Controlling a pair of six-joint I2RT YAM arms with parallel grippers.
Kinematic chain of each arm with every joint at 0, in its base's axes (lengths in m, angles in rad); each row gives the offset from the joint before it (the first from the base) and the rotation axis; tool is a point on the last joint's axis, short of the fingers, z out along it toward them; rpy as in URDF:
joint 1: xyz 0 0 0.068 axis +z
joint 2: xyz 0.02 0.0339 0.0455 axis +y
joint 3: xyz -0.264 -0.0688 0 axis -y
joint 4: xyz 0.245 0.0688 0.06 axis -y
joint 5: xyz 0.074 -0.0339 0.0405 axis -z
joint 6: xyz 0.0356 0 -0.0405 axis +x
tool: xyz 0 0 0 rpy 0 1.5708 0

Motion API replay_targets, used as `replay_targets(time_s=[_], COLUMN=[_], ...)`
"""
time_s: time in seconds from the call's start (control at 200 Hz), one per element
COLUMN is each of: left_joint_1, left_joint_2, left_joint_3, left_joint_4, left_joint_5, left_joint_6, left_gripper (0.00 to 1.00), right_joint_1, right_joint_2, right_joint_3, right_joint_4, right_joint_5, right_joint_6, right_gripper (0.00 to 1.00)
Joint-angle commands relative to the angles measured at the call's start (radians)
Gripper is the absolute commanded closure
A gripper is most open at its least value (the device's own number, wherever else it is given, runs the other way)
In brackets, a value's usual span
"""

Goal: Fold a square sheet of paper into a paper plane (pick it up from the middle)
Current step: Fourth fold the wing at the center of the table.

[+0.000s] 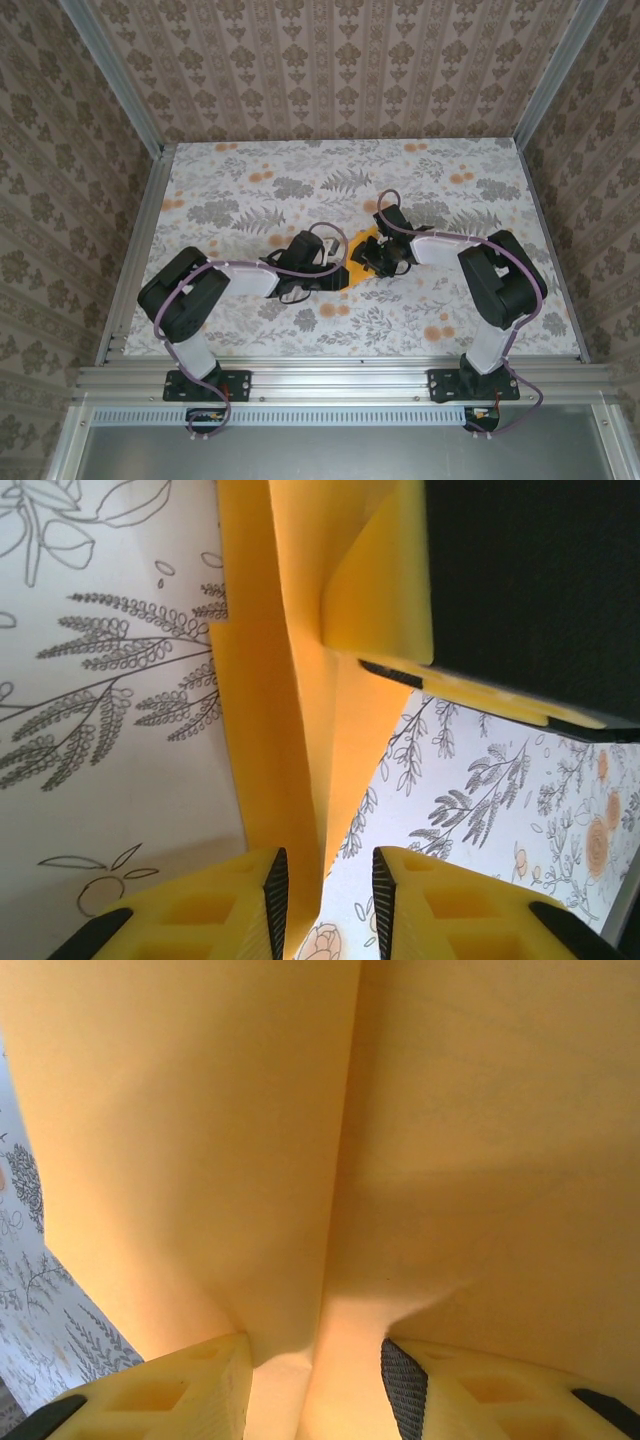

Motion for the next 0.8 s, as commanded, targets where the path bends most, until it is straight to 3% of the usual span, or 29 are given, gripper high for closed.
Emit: replay_targets(time_s=[0.0, 0.405, 0.795], left_joint_1=[-0.01, -0.043, -0.089], left_joint_2=[0.006, 0.026, 0.019], left_joint_3=[0.018, 0.07, 0.117], left_joint_4=[-0.051, -0.147, -0.241], left_joint_5=[-0.027, -0.076, -0.181], left_joint_6=[0.028, 0.074, 0.138], left_gripper=[0.7, 0.83, 0.74], right_joint_1=[-0.007, -0.007, -0.006], right_joint_2=[0.113, 0.118, 0.124], right_joint_3=[-0.058, -0.056, -0.054], right_joint_4=[-0.188, -0.19, -0.192], right_joint_5=[0.187, 0.187, 0.188], right_joint_6=[0.033, 0.038, 0.041], right_gripper=[0.56, 0.59, 0.59])
